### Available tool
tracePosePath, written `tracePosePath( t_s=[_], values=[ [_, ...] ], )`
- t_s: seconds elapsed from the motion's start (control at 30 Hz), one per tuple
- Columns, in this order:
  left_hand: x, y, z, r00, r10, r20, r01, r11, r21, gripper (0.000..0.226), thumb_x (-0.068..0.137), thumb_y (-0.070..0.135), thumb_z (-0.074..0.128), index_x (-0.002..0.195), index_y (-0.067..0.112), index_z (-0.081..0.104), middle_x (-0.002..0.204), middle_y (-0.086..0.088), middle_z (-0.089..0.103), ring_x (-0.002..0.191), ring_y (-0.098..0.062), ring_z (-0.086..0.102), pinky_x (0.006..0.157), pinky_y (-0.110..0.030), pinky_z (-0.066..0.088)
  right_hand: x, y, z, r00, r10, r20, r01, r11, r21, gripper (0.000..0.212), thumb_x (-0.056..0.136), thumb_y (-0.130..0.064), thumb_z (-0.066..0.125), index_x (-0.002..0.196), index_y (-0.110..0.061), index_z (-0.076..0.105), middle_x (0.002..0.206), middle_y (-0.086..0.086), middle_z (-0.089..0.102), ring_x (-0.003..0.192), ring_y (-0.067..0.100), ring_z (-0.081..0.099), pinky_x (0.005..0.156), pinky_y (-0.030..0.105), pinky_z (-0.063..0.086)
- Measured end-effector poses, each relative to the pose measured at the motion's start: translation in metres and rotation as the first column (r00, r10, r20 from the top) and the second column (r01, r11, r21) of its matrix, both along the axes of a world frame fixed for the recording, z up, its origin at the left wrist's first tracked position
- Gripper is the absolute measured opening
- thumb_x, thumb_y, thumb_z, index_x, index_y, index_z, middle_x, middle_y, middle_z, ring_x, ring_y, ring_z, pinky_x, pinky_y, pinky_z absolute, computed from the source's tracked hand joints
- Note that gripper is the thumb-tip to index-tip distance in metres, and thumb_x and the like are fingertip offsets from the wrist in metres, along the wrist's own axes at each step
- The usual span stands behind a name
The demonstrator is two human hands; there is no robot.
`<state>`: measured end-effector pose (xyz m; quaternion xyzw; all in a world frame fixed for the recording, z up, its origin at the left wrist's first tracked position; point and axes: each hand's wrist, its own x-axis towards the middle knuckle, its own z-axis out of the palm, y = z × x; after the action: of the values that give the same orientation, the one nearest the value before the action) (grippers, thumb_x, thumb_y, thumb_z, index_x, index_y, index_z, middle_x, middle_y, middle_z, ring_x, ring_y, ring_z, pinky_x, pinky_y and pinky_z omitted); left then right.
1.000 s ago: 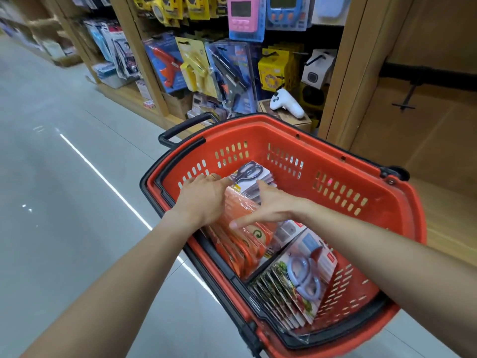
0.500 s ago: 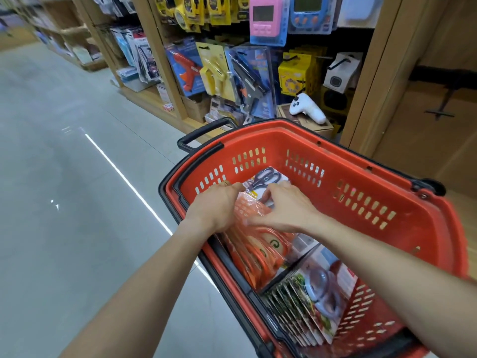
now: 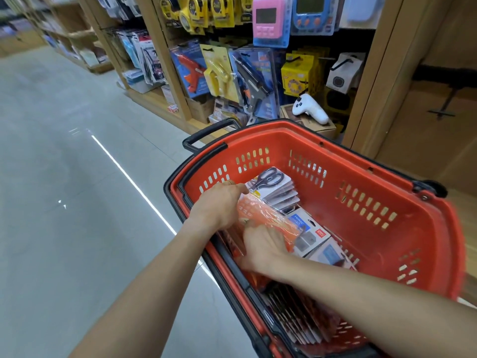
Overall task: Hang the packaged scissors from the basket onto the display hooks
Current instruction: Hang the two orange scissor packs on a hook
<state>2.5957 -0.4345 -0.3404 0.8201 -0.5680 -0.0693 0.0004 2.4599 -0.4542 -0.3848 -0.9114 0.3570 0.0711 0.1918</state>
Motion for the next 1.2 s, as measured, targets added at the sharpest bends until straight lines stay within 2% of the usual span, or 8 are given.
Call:
tracePosePath(
  t_s=[0.17,0.3,0.43,0.63,0.73,0.87,0.97,1.2],
  values=[
    [-0.001,0.009,0.005,0.996,-0.070,0.058,0.085,0.938,-0.336,0.037,0.100,0.034,0.058,0.136,0.026,0.063,0.130,0.001,0.067,0.118,-0.029,0.062,0.091,-0.045,0.053,-0.007,-0.009,0.019,0.997,0.009,0.074,-0.007,1.000,-0.025,0.061,0.083,-0.039,0.075,0.131,-0.009,0.053,0.122,0.015,0.068,0.116,0.037,0.065,0.086,0.036,0.050],
    [-0.006,0.022,0.011,0.998,-0.028,-0.061,-0.011,0.824,-0.567,0.038,0.105,0.046,0.053,0.136,0.028,0.064,0.133,0.007,0.067,0.117,-0.021,0.062,0.096,-0.043,0.051,-0.025,-0.036,0.049,0.985,-0.071,0.154,0.074,0.997,-0.014,0.050,0.078,-0.051,0.072,0.104,-0.014,0.052,0.106,0.009,0.068,0.100,0.035,0.065,0.069,0.036,0.043],
    [-0.015,0.029,0.011,0.992,0.036,-0.117,-0.085,0.893,-0.442,0.051,0.105,0.056,0.049,0.149,0.031,0.051,0.145,0.001,0.061,0.131,-0.024,0.058,0.101,-0.046,0.051,-0.048,-0.064,0.059,0.933,-0.251,0.257,0.201,0.958,0.206,0.041,0.067,-0.052,0.076,0.093,-0.024,0.062,0.091,-0.004,0.074,0.084,0.021,0.071,0.075,0.040,0.060],
    [-0.037,0.023,0.030,0.942,0.116,-0.316,-0.242,0.886,-0.395,0.085,0.097,0.070,0.054,0.162,0.022,0.028,0.158,0.000,0.050,0.144,-0.022,0.049,0.114,-0.046,0.045,-0.080,-0.091,0.074,0.779,-0.468,0.416,0.206,0.819,0.535,0.022,0.084,-0.026,0.084,0.094,-0.025,0.065,0.089,0.000,0.076,0.072,0.014,0.076,0.067,0.036,0.064],
    [-0.048,-0.001,0.059,0.775,0.146,-0.614,-0.423,0.842,-0.335,0.106,0.082,0.082,0.065,0.159,0.019,0.031,0.145,0.001,0.060,0.128,-0.022,0.062,0.107,-0.049,0.051,-0.092,-0.109,0.115,0.576,-0.553,0.602,0.174,0.803,0.570,0.017,0.083,-0.019,0.085,0.090,-0.024,0.070,0.089,0.000,0.078,0.076,0.012,0.077,0.074,0.034,0.064],
    [-0.080,-0.054,0.113,0.214,-0.187,-0.959,-0.428,0.864,-0.264,0.078,0.083,0.073,0.072,0.136,0.016,0.065,0.121,-0.013,0.076,0.094,-0.028,0.074,0.079,-0.042,0.060,-0.116,-0.133,0.177,0.333,-0.592,0.734,0.085,0.794,0.602,0.016,0.088,-0.006,0.077,0.101,-0.014,0.073,0.089,0.002,0.081,0.079,0.020,0.078,0.071,0.039,0.065],
    [-0.119,-0.083,0.151,0.117,-0.358,-0.926,-0.357,0.855,-0.376,0.037,0.098,0.040,0.070,0.132,0.023,0.068,0.117,-0.003,0.078,0.087,-0.023,0.076,0.061,-0.034,0.061,-0.135,-0.145,0.204,0.199,-0.560,0.805,0.066,0.827,0.559,0.021,0.090,0.000,0.072,0.110,-0.007,0.071,0.089,0.002,0.080,0.071,0.010,0.075,0.057,0.027,0.059],
    [-0.172,-0.121,0.154,0.018,-0.478,-0.878,-0.333,0.825,-0.456,0.040,0.094,0.030,0.075,0.133,0.030,0.066,0.116,-0.005,0.079,0.087,-0.022,0.078,0.058,-0.032,0.063,-0.199,-0.173,0.221,0.170,-0.485,0.858,0.250,0.863,0.438,0.035,0.079,-0.036,0.089,0.107,-0.021,0.073,0.095,-0.005,0.079,0.085,0.010,0.076,0.069,0.026,0.060]
  ],
)
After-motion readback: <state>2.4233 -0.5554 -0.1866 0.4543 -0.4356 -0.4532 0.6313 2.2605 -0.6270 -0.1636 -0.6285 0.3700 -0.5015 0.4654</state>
